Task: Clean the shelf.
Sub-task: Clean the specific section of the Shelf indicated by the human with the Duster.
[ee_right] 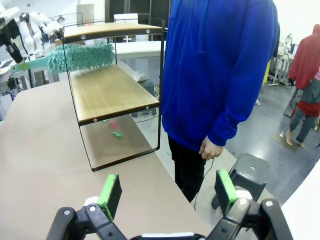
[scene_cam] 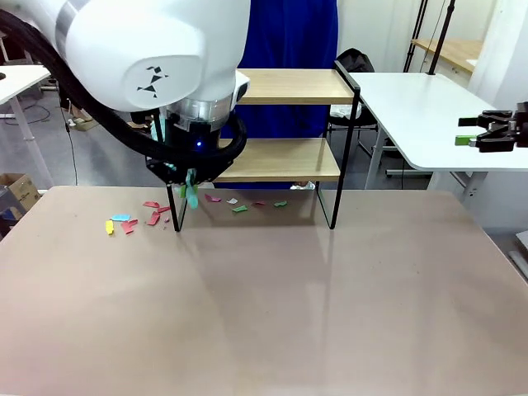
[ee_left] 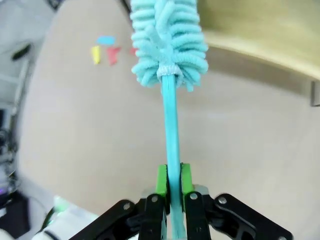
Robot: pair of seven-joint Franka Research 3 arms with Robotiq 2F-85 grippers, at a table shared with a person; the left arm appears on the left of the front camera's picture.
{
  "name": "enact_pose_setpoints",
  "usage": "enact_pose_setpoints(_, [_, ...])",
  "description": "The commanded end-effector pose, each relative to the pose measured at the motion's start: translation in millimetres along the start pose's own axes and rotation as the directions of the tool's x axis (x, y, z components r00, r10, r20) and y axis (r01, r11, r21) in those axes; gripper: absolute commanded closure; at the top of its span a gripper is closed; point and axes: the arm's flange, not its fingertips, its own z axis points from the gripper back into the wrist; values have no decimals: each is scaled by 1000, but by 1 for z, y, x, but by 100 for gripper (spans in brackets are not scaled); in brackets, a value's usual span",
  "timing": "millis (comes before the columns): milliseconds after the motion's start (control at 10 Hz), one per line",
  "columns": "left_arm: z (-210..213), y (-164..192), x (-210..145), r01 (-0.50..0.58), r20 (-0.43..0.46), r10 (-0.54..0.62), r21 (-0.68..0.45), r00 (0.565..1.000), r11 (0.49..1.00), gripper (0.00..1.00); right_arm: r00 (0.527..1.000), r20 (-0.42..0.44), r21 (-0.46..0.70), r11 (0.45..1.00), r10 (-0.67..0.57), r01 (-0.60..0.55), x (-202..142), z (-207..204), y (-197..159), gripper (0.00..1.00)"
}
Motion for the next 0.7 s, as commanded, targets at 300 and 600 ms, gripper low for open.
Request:
enact_pose_setpoints(300, [32, 10, -11, 249, 86, -234, -385, 968, 889, 87, 1000, 2, 1, 1000, 4, -4, 3, -1, 1, 0])
enact_pose_setpoints(600, [42, 30, -17, 408, 78, -428, -493, 901, 769, 87, 1000, 2, 1, 1000, 4, -4, 3, -1, 1, 0])
